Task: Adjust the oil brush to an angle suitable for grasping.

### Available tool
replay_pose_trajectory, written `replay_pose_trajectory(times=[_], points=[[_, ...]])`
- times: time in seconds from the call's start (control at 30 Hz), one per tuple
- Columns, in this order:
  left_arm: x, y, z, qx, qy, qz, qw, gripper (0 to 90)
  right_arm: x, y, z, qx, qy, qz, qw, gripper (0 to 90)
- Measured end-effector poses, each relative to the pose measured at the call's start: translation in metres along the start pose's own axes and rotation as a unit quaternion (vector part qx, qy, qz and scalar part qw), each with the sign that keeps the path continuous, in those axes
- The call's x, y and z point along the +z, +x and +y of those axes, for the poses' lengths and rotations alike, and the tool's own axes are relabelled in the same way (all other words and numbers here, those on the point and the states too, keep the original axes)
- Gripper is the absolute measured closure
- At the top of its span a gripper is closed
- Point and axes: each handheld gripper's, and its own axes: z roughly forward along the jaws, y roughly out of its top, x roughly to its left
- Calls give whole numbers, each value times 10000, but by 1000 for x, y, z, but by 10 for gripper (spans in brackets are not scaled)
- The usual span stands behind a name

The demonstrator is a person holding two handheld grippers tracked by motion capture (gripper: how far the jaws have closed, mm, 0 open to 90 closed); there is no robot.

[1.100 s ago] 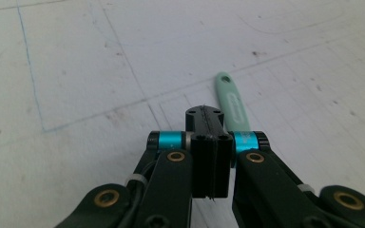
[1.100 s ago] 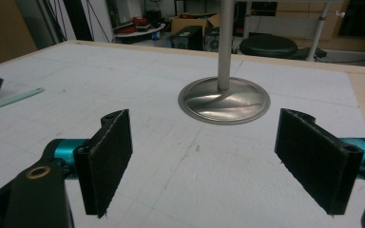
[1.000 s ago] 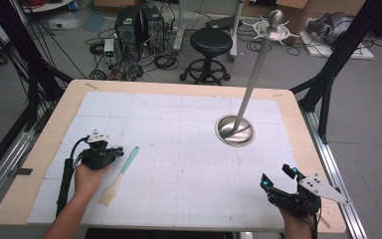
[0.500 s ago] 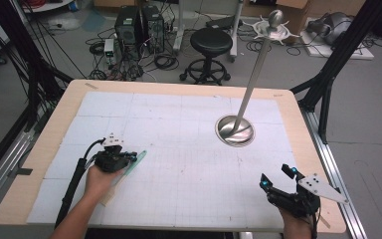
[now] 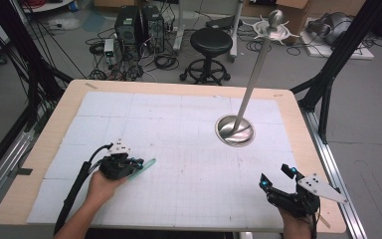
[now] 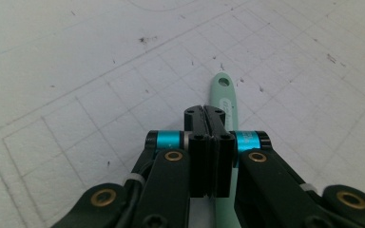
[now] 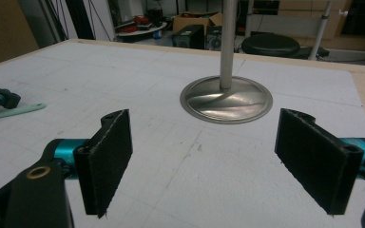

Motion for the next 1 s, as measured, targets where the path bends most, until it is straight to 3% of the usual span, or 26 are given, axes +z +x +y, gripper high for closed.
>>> replay_pose_trajectory(times=[0.07, 0.17, 0.3, 0.4, 0.47, 0.5, 0.63, 0.8, 0.9, 1.0], points=[[-5, 1, 1, -89, -234, 4, 9997, 850, 0, 0, 0, -6, -15, -1, 10000, 193], [-18, 4, 3, -196, -666, -52, 9976, 720, 0, 0, 0, 3, -20, 35, 10000, 198], [-40, 3, 4, -157, -1213, -198, 9923, 462, 2, 2, 0, -21, 29, 95, 9999, 209], [-55, 2, 0, -126, -1570, -238, 9872, 324, 2, 3, 0, -167, 119, 106, 9997, 250], [-64, 0, -4, -76, -1705, -56, 9853, 239, 2, 3, 0, -3, 220, 81, 9997, 246], [-69, 0, -9, -2, -1788, -15, 9839, 192, 2, 3, 0, -32, 212, 59, 9998, 246], [-84, 2, -24, -93, -2166, -141, 9761, 200, 3, 4, 1, -9, 205, 40, 9998, 227], [-102, 0, -27, -76, -2453, -245, 9691, 198, 6, 14, 8, -154, 190, 93, 9997, 184], [-110, -2, -34, -46, -2530, -229, 9672, 202, 10, 19, 8, -201, 220, 275, 9992, 155], [-115, -1, -41, -105, -2544, -198, 9668, 204, 14, 22, 8, -211, 227, 324, 9990, 159]])
